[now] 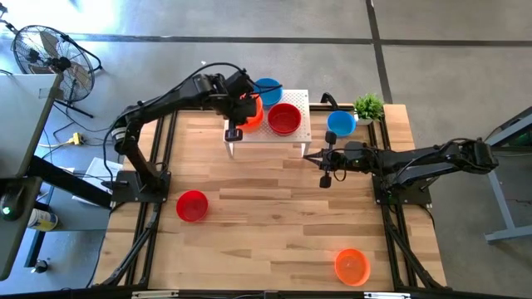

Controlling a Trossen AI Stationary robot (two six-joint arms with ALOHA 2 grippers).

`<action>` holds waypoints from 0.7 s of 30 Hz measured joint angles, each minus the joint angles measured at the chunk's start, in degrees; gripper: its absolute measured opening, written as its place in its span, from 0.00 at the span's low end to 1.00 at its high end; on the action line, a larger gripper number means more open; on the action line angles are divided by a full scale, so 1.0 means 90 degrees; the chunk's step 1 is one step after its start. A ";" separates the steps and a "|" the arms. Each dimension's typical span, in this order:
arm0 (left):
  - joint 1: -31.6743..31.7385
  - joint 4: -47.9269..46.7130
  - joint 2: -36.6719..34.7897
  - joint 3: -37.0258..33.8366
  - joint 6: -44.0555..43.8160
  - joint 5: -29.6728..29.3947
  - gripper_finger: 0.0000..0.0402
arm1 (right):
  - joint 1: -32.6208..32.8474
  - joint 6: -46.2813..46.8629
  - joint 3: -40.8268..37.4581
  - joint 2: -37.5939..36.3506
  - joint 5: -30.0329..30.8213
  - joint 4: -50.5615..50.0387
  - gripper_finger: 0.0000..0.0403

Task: Pick & Place Mini bowls
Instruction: Stack the orange bowl on the orange bowl on the shelf

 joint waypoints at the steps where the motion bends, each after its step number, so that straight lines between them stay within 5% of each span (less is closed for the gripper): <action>1: 0.0002 0.0008 0.0000 0.0000 -0.0001 0.0104 0.00 | 0.0000 0.0000 0.0000 0.0000 0.0000 0.0000 0.00; 11: 0.0000 -0.0110 0.0000 0.0000 -0.0211 0.0342 0.02 | 0.0000 -0.0002 0.0000 0.0000 0.0001 0.0000 0.00; 21: -0.0002 -0.0100 0.0000 0.0000 -0.0342 0.0182 0.24 | 0.0000 -0.0001 0.0000 0.0000 0.0001 0.0000 0.00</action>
